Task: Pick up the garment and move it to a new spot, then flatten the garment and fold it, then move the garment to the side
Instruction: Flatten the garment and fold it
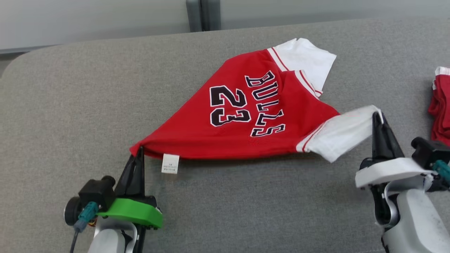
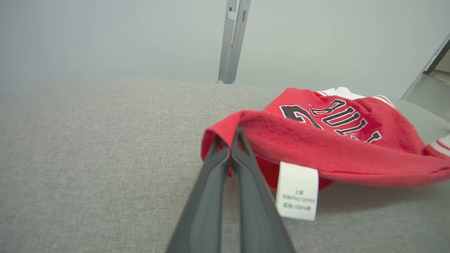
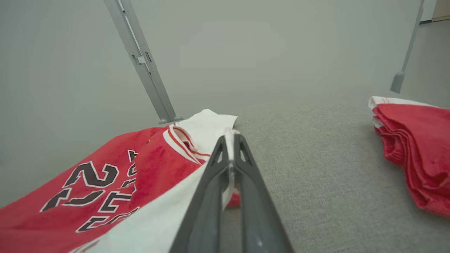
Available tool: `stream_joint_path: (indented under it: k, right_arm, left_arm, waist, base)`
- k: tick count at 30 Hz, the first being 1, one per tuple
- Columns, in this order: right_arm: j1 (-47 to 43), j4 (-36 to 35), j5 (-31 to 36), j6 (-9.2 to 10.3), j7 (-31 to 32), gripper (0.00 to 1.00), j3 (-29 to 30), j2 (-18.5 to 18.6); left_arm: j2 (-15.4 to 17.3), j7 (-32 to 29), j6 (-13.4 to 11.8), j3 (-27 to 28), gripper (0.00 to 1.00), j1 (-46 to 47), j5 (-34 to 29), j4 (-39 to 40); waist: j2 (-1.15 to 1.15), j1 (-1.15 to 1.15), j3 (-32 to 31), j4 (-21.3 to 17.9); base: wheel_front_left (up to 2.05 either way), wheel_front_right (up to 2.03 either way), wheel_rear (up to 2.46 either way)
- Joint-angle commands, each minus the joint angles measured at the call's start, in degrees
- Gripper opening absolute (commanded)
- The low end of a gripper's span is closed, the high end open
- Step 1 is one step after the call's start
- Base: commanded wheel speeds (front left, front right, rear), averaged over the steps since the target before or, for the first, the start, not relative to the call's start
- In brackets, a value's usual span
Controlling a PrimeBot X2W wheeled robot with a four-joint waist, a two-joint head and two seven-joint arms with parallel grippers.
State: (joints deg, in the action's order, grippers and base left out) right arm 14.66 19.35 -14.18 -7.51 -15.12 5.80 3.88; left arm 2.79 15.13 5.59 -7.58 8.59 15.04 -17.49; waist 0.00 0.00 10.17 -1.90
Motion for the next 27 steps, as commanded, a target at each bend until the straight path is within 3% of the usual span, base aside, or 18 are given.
stream_joint_path:
  k: [1, 4, 13, 20, 27]
  right_arm:
    - [1.45, -2.13, -1.47, 0.06, -0.01, 0.0, 0.19, 0.64]
    - [3.13, -6.12, -2.95, 0.06, -0.01, 0.0, -0.09, 2.22]
    - [11.54, -13.21, -7.31, 0.07, -0.01, 0.0, -2.14, 8.08]
    - [20.9, -9.36, -7.4, 0.06, 0.62, 0.0, -5.88, 10.83]
    - [36.46, 1.12, -4.19, 0.08, 0.24, 0.0, -7.66, 12.12]
  left_arm:
    - [0.23, 0.0, 0.41, 0.84, 0.0, 1.37, -0.67, 1.63]
    - [0.5, 0.01, 0.96, 2.35, 0.0, 3.52, -3.29, 4.6]
    - [7.4, 0.0, 1.78, 4.95, 0.0, 13.7, -6.17, 8.25]
    - [10.47, 0.0, 1.86, 3.2, 0.0, 23.32, -6.16, 2.0]
    - [11.85, -0.01, 1.82, 1.36, 0.0, 37.51, -7.61, -6.79]
  waist:
    - [0.0, 0.0, -2.6, -0.08]
    - [0.0, 0.0, -4.7, -0.15]
    - [0.0, 0.0, -6.38, -1.28]
    - [0.0, 0.0, 0.52, -1.53]
    - [0.0, 0.0, 10.88, -0.97]
  base:
    - [0.0, 0.0, 0.0]
    - [0.0, 0.0, 0.0]
    - [0.0, 0.0, 0.0]
    - [0.0, 0.0, 0.0]
    - [0.0, 0.0, 0.0]
